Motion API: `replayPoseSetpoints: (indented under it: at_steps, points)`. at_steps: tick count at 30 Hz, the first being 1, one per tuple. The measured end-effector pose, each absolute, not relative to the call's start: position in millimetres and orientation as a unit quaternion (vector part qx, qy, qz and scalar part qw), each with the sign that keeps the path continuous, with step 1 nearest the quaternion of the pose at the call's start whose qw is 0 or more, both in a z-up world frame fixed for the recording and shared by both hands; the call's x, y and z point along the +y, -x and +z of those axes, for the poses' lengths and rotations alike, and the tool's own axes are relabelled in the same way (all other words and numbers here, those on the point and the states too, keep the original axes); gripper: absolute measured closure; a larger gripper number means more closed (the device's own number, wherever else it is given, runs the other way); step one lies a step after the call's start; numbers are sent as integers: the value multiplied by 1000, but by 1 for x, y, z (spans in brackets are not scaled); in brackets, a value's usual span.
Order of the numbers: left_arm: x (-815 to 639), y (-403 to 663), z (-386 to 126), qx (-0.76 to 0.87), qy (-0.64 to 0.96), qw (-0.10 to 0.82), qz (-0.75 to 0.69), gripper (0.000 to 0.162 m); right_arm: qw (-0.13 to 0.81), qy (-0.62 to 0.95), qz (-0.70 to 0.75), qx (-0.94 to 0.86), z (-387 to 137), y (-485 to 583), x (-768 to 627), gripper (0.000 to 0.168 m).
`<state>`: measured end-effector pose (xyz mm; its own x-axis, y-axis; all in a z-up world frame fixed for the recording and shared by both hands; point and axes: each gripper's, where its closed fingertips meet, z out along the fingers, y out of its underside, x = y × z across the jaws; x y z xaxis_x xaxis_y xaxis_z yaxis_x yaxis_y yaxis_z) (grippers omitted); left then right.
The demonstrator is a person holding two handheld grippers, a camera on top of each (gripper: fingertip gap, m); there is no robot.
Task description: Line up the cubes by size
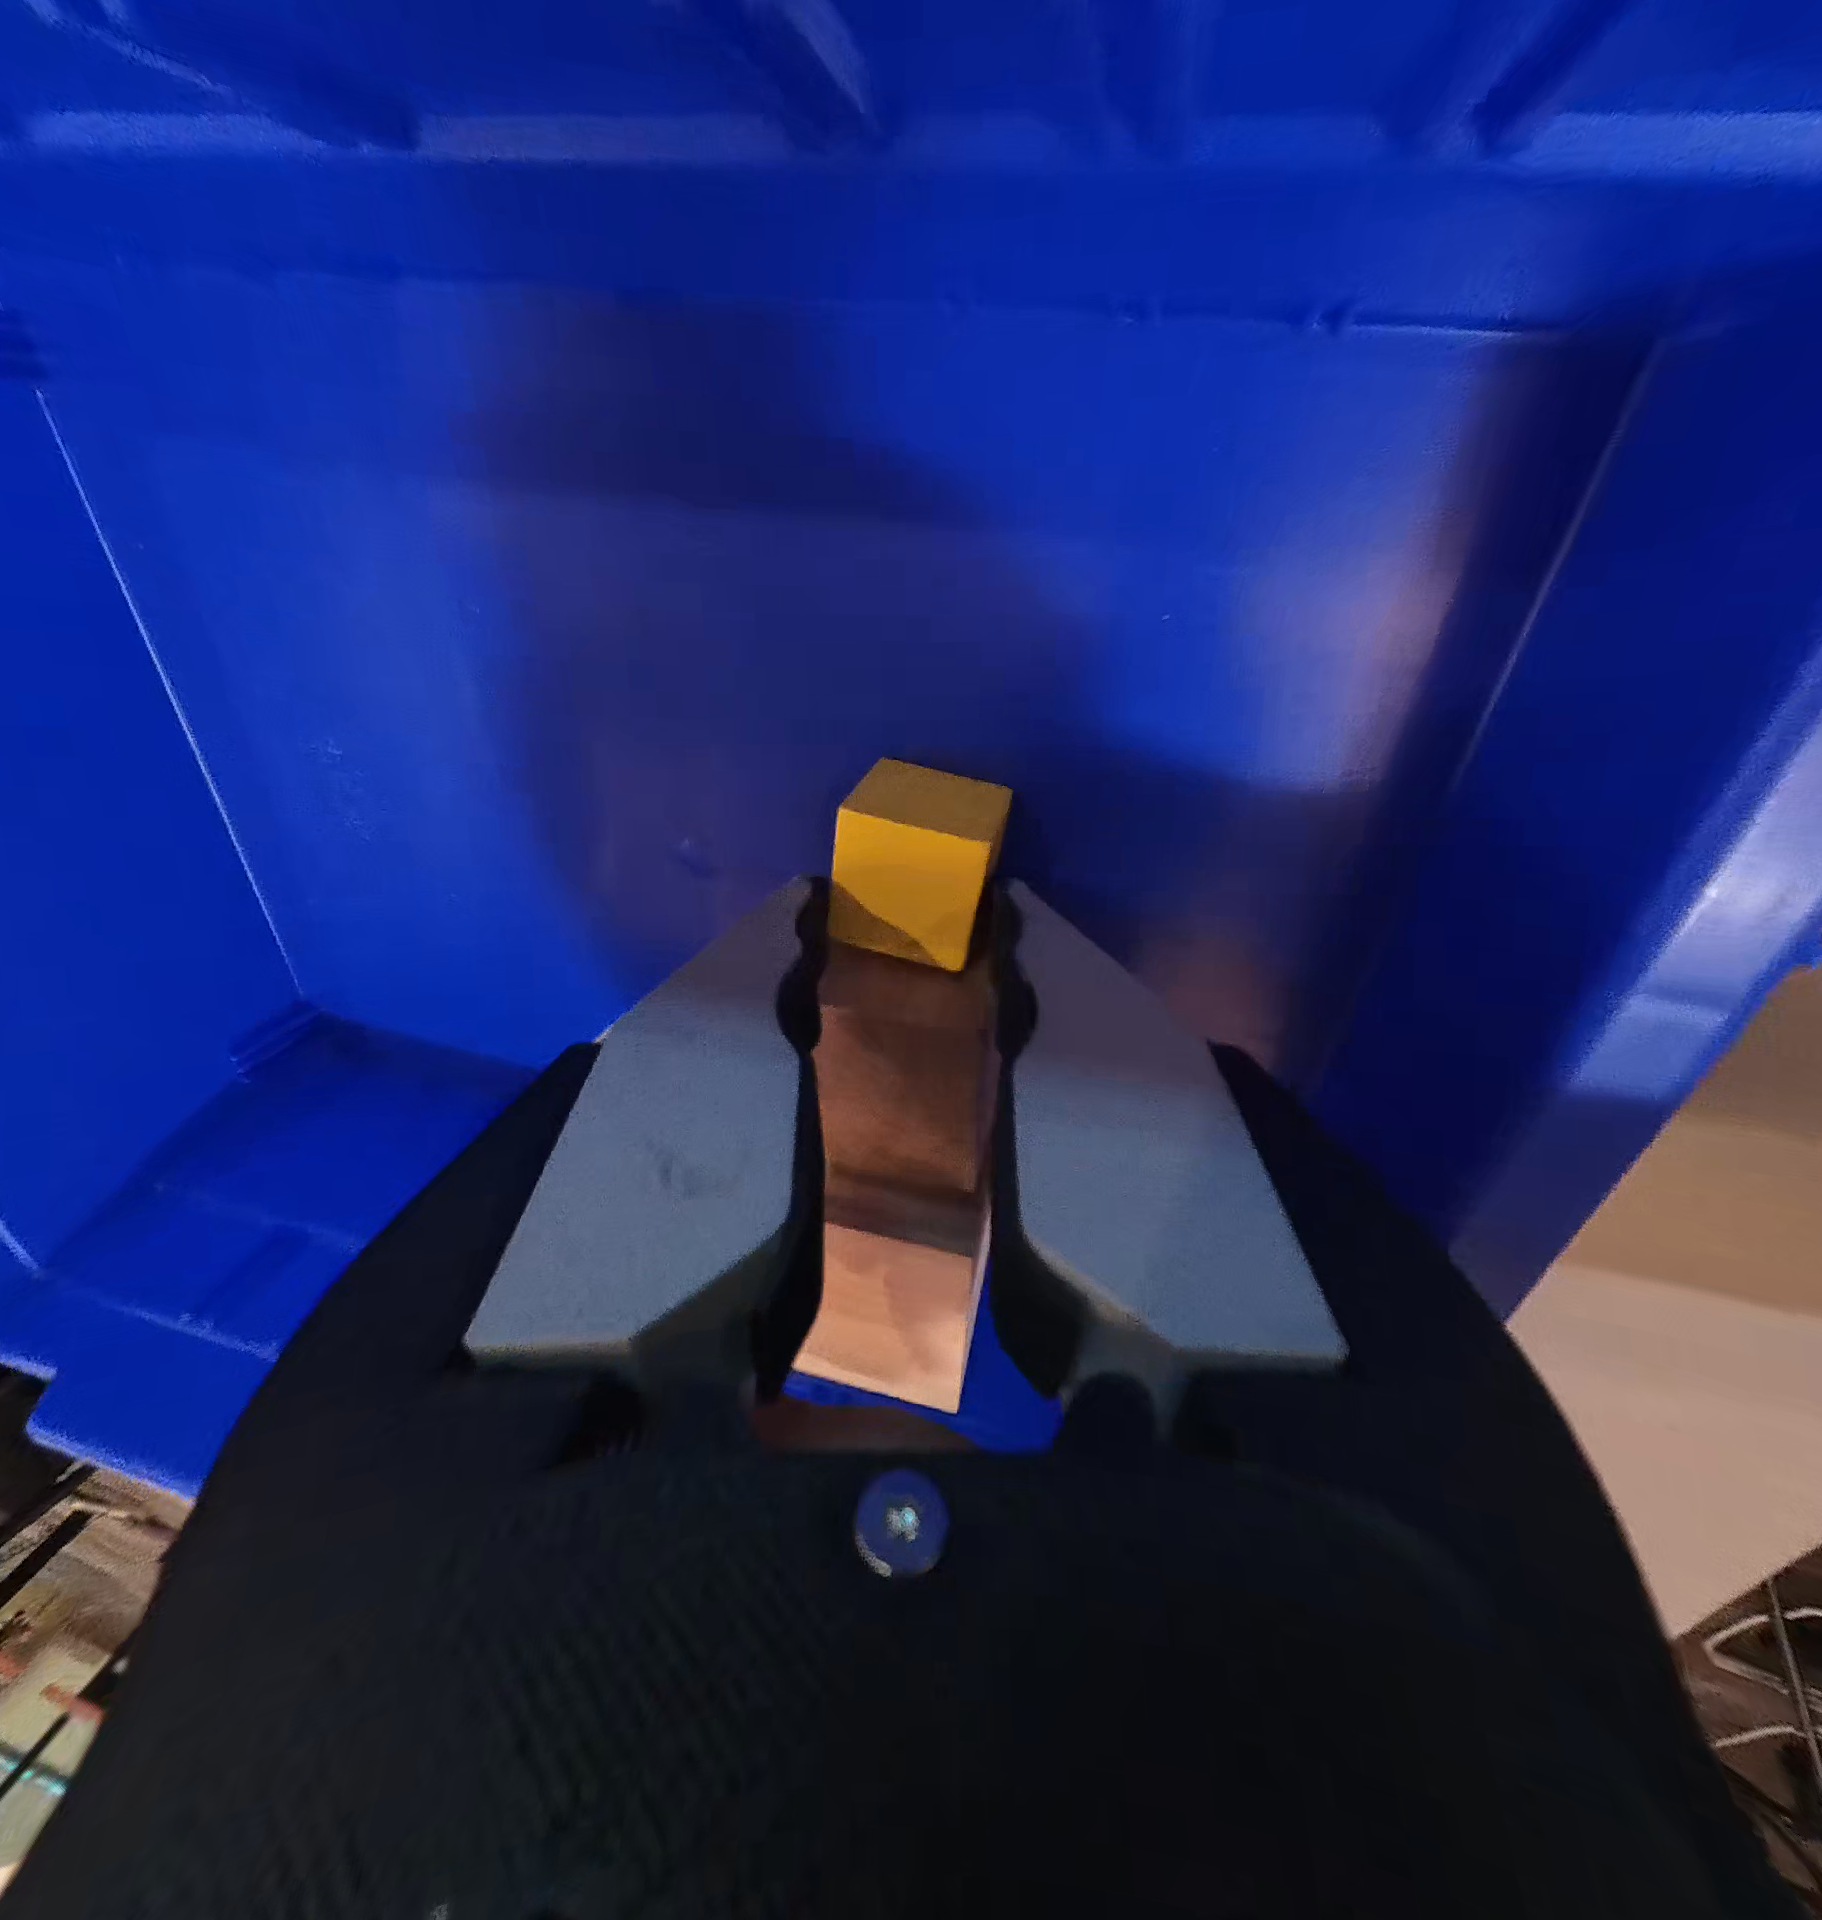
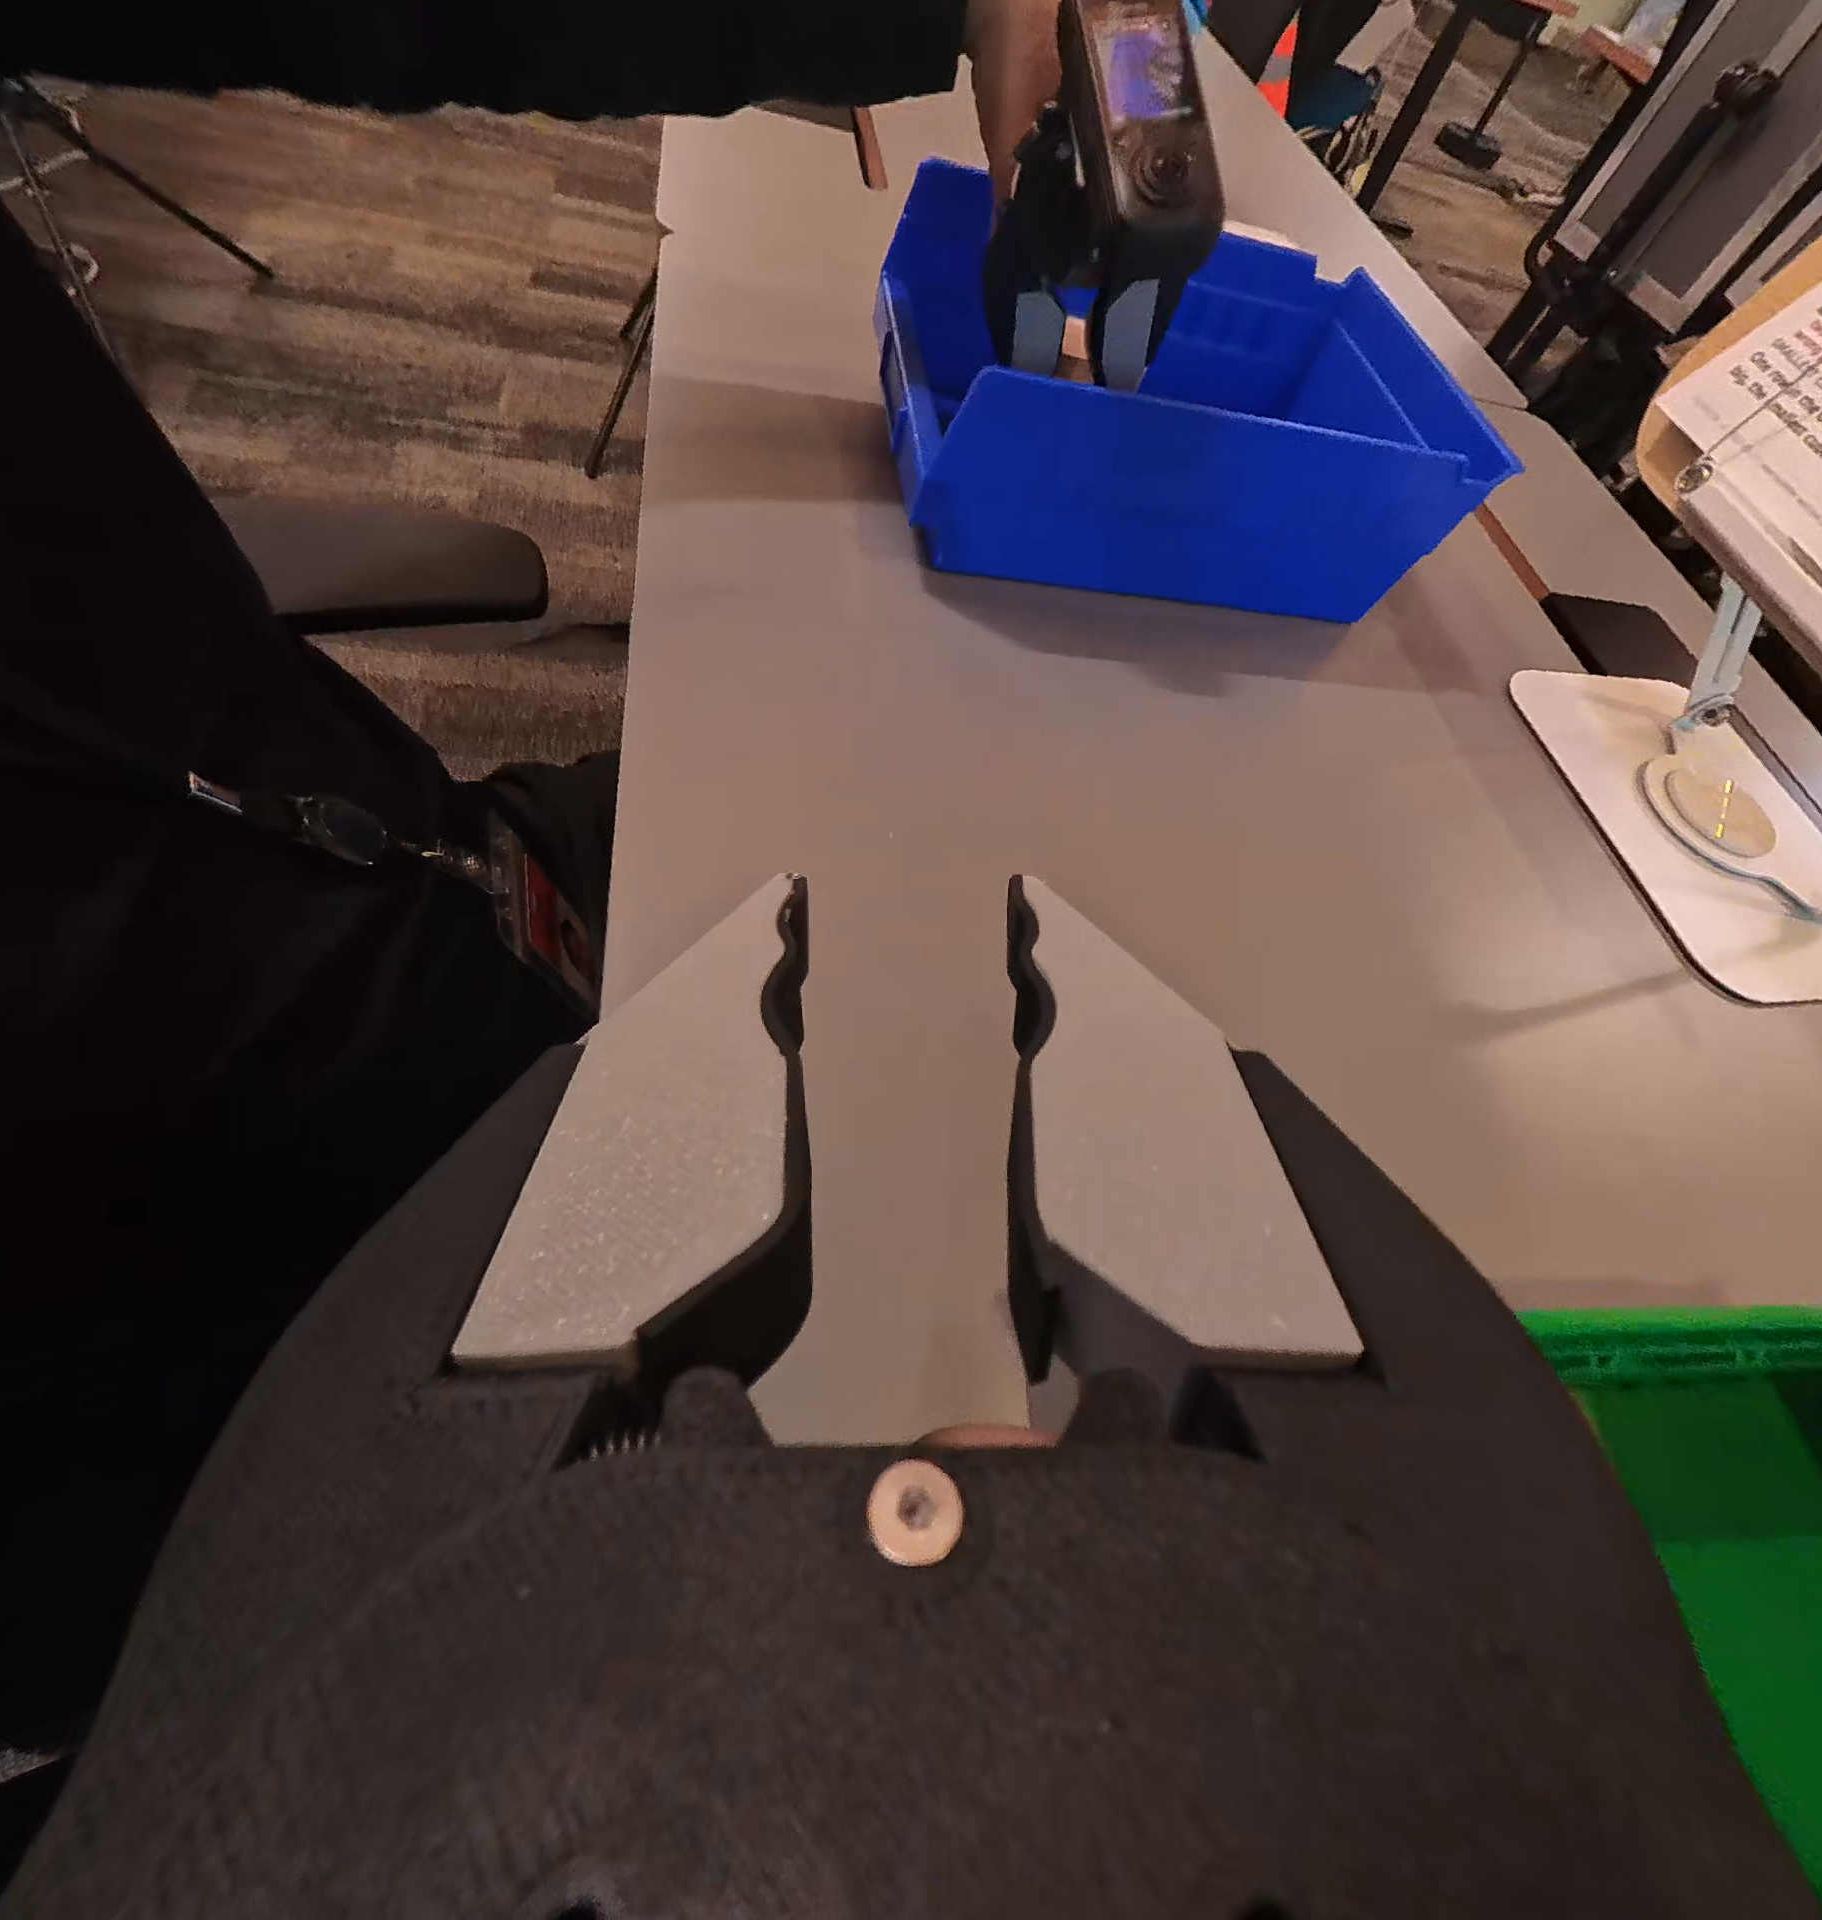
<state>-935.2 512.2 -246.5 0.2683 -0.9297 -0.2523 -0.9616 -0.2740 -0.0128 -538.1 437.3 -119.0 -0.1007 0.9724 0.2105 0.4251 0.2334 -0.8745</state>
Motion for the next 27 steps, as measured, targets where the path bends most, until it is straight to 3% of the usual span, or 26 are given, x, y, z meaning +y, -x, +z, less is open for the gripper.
replayPoseSetpoints:
  at_steps: [4, 16, 21, 27]
  points:
    - [517, 926, -232, 596, 786, 139, 85, 137, 419, 537, 357, -640, -120, 537, 442, 135]
    - [492, 793, -86, 567, 626, 535, 8, 137, 357, 547, 507, -563, -92, 605, 440, 134]
    - [457, 708, -68, 591, 536, 602, -28, 137, 324, 527, 580, -530, -72, 645, 425, 137]
    - [442, 665, -70, 596, 490, 633, -58, 137, 314, 545, 600, -495, -65, 659, 427, 129]
